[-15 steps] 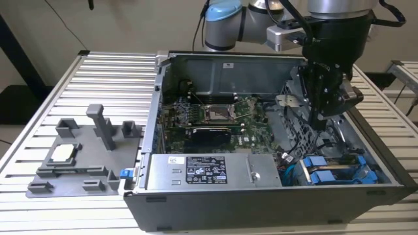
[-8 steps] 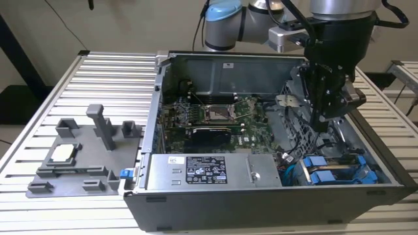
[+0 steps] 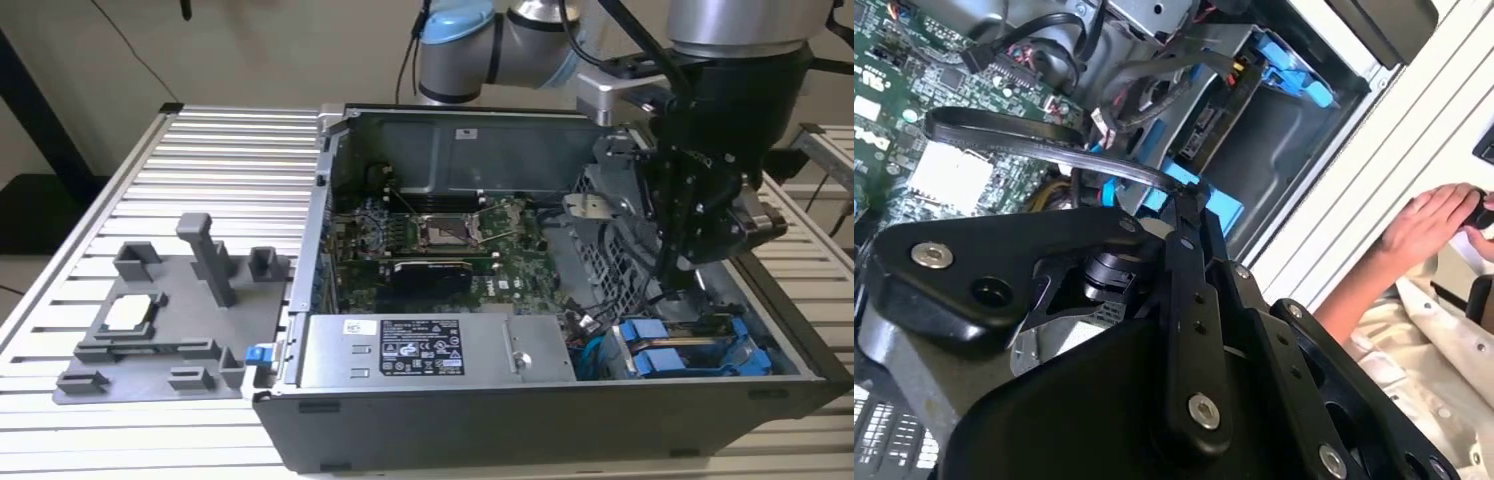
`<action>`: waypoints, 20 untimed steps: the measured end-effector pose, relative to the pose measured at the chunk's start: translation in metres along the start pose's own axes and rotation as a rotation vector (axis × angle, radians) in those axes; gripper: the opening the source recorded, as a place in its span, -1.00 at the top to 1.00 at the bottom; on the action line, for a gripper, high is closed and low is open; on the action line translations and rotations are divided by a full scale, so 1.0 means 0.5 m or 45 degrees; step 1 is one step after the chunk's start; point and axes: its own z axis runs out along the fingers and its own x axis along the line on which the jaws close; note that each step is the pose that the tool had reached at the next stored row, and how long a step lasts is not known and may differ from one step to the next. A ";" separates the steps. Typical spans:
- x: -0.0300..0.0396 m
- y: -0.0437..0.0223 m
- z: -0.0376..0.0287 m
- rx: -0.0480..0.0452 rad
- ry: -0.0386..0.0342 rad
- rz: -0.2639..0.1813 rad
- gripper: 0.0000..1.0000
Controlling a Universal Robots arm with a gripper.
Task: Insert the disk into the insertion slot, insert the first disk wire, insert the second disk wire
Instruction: 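Insert the second disk wire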
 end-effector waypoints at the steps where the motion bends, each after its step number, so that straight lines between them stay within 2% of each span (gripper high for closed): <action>1: 0.006 -0.002 0.002 -0.001 -0.0002 0.000 0.69; 9: 0.054 -0.013 0.015 -0.016 -0.0020 -0.003 0.69; 10: 0.055 -0.013 0.015 -0.016 -0.0054 -0.003 0.69; 11: 0.055 -0.014 0.016 -0.016 -0.0159 -0.001 0.69; 20: 0.057 -0.014 0.016 -0.007 -0.2201 0.030 0.69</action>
